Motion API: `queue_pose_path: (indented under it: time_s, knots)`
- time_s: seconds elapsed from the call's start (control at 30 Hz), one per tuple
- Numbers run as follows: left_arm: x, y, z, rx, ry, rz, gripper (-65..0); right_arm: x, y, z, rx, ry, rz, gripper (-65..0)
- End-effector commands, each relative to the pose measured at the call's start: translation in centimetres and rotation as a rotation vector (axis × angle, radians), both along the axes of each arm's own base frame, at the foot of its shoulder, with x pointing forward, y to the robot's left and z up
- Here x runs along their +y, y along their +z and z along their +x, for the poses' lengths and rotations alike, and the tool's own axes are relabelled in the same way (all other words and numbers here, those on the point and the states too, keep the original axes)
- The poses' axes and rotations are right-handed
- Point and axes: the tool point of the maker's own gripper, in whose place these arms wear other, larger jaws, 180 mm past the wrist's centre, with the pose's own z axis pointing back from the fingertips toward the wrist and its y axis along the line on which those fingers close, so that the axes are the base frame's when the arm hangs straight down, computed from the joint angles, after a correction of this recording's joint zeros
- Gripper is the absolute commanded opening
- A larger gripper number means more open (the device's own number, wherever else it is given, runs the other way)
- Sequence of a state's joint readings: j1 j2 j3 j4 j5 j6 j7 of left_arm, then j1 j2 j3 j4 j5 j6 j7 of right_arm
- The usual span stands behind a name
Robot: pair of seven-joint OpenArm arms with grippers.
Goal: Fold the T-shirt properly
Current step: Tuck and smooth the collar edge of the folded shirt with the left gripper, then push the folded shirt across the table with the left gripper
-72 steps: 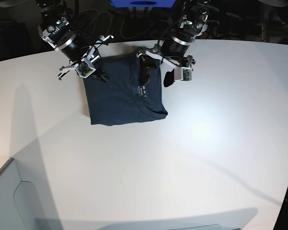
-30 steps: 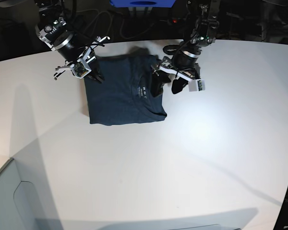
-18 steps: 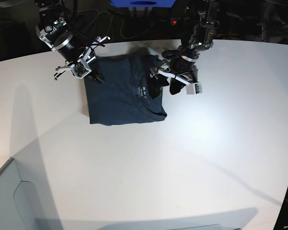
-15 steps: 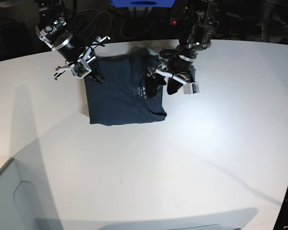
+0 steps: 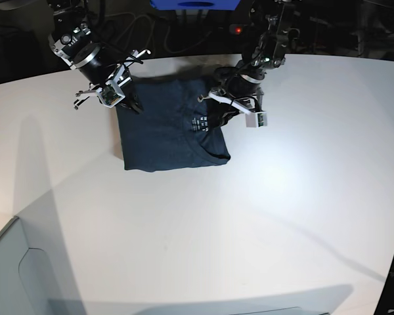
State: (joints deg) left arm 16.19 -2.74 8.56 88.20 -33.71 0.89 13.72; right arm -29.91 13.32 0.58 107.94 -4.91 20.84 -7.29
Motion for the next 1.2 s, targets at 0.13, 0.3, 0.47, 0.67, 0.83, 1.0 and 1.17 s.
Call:
queue_pose_path:
  time_s: [0.13, 0.3, 0.47, 0.67, 0.83, 1.0, 1.17]
  knots:
    - [0.2, 2.0, 2.4, -0.084, -0.005, 0.004, -65.0, -1.4, 1.4, 0.9, -0.052, -0.039, 0.003, -64.7]
    - [1.6, 1.6, 5.8, -0.102, -0.081, 0.089, -65.0, -5.1, 2.3, 2.0, -0.092, -0.151, -0.036, -64.7]
    - [0.0, 0.5, 9.3, -0.030, -0.286, 0.213, -65.0, -9.4, 3.0, 2.2, -0.116, -0.317, -0.062, -64.7]
    - [-3.0, -1.0, 13.9, -0.011, -0.566, 0.472, -65.0, -12.9, 3.5, 1.7, -0.131, -0.466, -0.075, -64.6]
    - [-8.6, 0.7, 14.5, -0.165, -0.881, 0.604, -65.0, -14.0, 3.5, 1.3, -0.132, -0.529, -0.072, -64.6]
    - [-13.9, 1.5, 10.5, -0.263, -1.276, 0.628, -65.0, -14.2, 3.5, 1.1, -0.128, -0.536, -0.077, -64.6]
    - [-15.9, 1.3, 9.2, -0.341, -1.457, 0.736, -65.0, -14.2, 3.4, 1.0, -0.124, -0.537, -0.076, -64.6]
